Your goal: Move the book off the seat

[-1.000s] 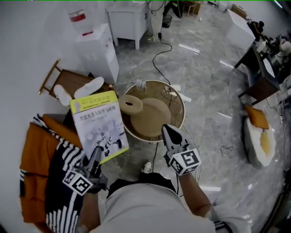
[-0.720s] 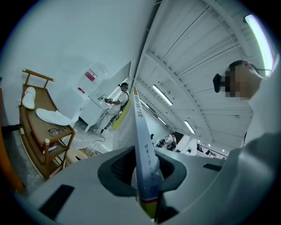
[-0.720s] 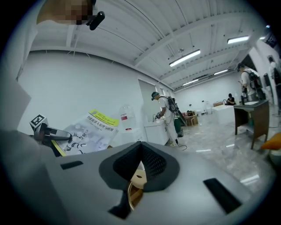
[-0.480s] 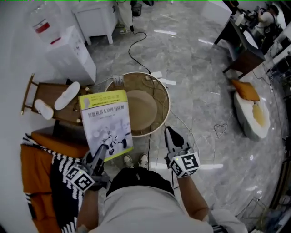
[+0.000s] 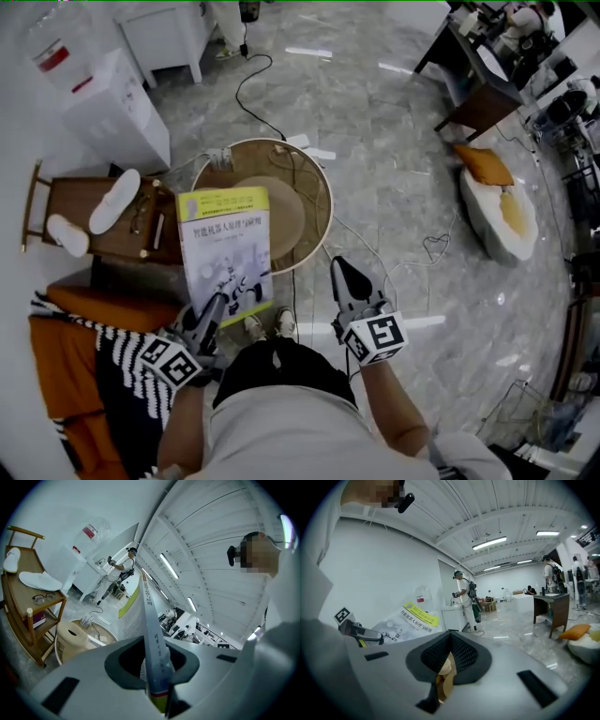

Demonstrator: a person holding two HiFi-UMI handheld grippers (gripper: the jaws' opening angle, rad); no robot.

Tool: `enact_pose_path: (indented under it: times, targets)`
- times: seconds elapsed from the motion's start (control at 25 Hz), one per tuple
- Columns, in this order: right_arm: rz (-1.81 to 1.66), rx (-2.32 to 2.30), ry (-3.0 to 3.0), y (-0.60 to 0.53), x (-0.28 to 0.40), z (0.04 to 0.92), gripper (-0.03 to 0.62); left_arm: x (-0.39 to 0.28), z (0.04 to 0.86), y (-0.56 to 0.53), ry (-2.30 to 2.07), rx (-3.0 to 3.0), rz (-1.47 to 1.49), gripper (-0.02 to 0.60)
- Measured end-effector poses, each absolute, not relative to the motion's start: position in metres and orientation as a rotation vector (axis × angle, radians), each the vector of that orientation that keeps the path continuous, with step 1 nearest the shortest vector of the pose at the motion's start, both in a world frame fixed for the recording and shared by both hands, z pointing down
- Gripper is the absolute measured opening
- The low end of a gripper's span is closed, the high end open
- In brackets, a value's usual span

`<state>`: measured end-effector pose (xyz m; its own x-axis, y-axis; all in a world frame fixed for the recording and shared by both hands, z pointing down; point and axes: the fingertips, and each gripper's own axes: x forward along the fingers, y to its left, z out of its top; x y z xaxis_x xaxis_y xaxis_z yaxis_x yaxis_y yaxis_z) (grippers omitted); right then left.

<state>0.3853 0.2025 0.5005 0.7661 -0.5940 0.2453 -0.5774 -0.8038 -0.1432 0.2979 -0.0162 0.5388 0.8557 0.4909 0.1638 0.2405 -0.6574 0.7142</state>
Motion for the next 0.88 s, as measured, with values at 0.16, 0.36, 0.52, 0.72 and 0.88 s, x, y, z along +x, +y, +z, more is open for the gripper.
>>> enact_pose_path:
  times: [0.16,0.36,0.52,0.72,0.88]
  targets:
    - [-0.463,-2.905,0.951,0.196,0.381,0.505,0.021,0.299,0.553,-0.011,0.57,2.282,0.493,0.077]
    - [-0.484,-2.932,0.915,0.192,0.377,0.507,0.021,0.296,0.576,-0.001,0.609,2.218,0.554,0.077]
    - [-0.514,-2.937,0.893,0.195,0.38,0.515,0.021,0.302,0.598,0.012,0.654,2.19,0.609,0.077]
    - [-0.59,-2.91,0.903,0.195,0.387,0.544,0.021,0.324,0.641,0.036,0.669,2.129,0.666,0.077]
    - [-0.618,-2.897,0.928,0.187,0.404,0.575,0.021,0.351,0.687,0.047,0.707,2.146,0.736,0.077]
